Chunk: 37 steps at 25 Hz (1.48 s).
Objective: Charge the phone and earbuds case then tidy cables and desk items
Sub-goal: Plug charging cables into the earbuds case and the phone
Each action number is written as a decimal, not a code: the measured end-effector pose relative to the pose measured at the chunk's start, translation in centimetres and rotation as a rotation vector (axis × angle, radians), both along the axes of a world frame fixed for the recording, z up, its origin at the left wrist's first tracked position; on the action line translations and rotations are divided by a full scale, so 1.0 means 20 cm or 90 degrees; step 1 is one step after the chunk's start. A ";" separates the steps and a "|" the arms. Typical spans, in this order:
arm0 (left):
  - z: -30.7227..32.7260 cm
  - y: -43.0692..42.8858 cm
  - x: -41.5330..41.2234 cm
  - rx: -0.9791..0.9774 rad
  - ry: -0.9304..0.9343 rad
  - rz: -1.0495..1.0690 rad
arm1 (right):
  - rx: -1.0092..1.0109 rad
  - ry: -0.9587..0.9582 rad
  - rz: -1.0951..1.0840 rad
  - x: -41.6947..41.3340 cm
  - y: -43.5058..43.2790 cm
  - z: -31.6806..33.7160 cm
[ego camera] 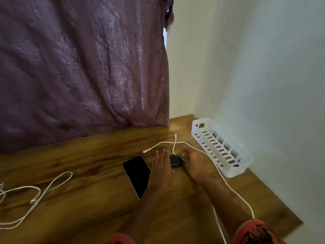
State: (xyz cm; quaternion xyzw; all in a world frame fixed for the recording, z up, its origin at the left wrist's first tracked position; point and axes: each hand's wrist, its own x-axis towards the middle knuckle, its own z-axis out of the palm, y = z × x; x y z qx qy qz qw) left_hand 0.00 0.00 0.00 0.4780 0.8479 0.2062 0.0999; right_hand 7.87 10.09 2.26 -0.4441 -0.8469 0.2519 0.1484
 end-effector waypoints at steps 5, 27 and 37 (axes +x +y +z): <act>-0.04 0.17 -0.09 -0.012 0.024 -0.037 | -0.140 0.084 -0.045 -0.26 0.16 -0.04; 0.32 -0.22 0.09 0.362 -0.557 0.181 | -0.457 0.513 -0.185 0.26 -0.31 0.34; 0.56 -0.23 0.23 0.465 -0.586 0.126 | -0.004 0.367 -0.052 0.43 -0.47 0.49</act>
